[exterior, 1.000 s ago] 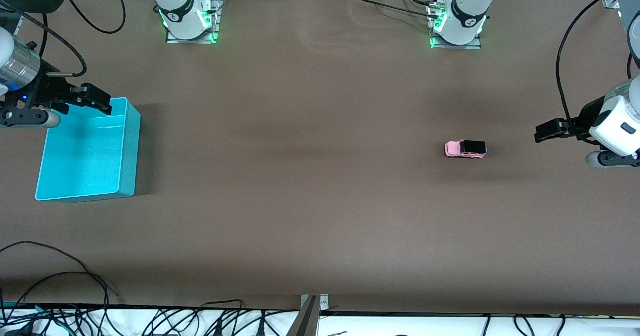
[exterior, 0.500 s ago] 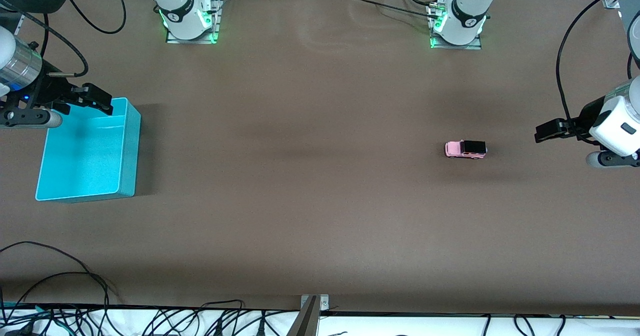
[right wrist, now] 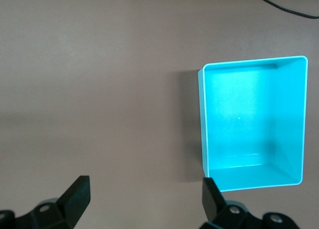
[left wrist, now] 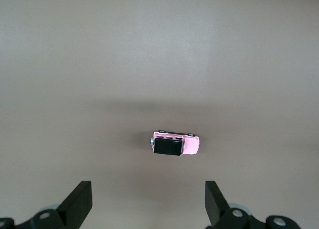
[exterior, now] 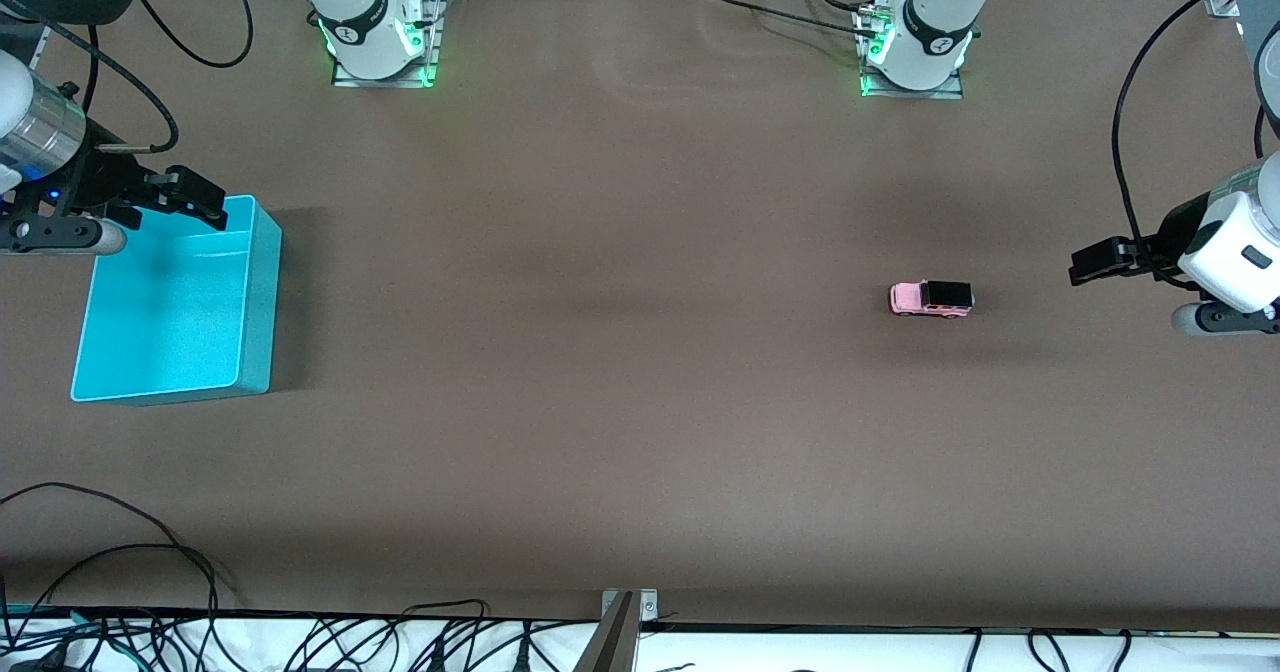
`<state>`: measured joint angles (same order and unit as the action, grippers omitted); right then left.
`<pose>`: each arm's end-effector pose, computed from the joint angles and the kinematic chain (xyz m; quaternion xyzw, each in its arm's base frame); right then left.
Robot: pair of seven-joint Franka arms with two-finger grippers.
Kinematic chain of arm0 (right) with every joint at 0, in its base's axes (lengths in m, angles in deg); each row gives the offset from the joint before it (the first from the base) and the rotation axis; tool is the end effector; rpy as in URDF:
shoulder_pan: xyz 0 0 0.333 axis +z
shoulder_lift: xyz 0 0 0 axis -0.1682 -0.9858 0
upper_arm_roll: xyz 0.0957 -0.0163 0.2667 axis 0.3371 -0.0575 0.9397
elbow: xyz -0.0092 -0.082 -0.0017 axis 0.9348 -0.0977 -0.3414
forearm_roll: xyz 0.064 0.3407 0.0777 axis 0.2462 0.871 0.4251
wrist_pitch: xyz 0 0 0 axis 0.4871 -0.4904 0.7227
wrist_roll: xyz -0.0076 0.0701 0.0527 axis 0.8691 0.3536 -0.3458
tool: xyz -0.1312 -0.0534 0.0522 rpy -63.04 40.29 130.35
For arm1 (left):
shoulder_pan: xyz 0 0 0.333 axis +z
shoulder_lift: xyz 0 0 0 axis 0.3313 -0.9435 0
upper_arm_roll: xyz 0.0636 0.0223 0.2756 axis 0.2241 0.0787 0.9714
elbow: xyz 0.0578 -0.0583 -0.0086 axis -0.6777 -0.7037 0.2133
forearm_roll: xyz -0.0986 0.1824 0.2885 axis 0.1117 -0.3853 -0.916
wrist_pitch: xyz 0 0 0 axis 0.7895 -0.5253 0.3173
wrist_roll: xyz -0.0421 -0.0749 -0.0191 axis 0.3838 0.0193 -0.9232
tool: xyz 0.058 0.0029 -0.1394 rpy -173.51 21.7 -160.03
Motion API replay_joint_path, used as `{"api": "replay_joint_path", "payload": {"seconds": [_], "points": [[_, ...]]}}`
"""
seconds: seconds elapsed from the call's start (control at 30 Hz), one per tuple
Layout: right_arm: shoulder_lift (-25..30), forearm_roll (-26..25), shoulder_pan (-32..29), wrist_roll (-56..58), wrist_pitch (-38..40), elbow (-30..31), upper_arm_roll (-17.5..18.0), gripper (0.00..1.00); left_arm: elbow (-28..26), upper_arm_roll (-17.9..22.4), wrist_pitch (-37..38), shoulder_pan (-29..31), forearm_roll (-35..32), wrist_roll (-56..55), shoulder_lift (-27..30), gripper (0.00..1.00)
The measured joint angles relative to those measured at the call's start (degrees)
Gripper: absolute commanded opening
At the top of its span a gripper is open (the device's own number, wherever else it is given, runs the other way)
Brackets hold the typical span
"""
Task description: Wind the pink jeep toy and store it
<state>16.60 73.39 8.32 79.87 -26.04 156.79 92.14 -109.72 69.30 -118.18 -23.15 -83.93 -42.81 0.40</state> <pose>0.5335 0.0343 0.5051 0.9998 0.0095 -0.0146 0.0133 0.5683 0.0099 0.4728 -0.9976 -0.0394 0.0572 0.0076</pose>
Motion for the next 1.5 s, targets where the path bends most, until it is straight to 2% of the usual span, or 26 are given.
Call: {"api": "replay_joint_path", "payload": {"seconds": [1.5], "points": [[-1.20, 0.00, 0.17, 0.01, -2.29, 0.00, 0.10, 1.00, 0.00, -0.01, 0.00, 0.00, 0.00, 0.00, 0.00, 1.00]]}}
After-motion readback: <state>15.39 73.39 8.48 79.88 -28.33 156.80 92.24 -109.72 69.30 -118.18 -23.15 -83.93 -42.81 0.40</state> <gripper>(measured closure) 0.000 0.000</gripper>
